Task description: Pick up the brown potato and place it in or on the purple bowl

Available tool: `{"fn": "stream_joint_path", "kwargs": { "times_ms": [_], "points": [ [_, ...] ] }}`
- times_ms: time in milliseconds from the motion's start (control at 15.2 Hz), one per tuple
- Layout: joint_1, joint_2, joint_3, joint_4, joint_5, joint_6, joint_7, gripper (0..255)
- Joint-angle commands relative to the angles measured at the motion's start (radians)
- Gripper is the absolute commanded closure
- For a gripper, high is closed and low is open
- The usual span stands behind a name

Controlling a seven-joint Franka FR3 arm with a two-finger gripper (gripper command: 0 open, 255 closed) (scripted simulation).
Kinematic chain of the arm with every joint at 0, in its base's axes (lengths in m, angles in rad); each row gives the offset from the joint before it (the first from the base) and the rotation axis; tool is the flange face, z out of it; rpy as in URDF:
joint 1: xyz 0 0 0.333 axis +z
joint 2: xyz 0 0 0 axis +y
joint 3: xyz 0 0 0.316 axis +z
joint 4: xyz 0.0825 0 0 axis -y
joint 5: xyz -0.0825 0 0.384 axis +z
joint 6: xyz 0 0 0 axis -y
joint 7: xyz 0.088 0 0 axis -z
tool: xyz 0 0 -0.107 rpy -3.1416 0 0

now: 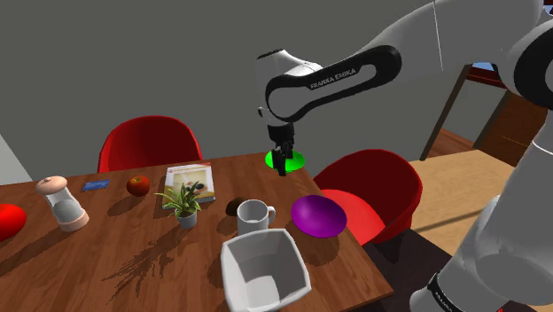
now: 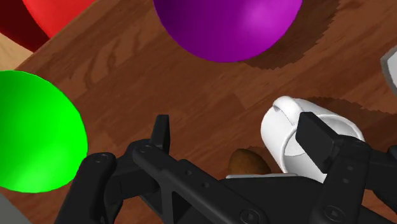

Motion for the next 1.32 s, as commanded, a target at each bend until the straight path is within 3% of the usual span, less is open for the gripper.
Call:
{"fn": "stream_joint_path", "kwargs": {
  "times_ms": [0,528,1056,1254],
  "points": [
    [0.013,0.085,0.01,0.066,-0.028,0.008,-0.014,0],
    [0.095,0.381,0.041,0.32,-0.134,0.006,-0.061,0],
    [0.207,0.685,0.051,0.636,-0.229,-0.046,-0.138,0],
    [0.202,0.692,0.048,0.608,-0.234,-0.011,-0.133,0]
  ]
}}
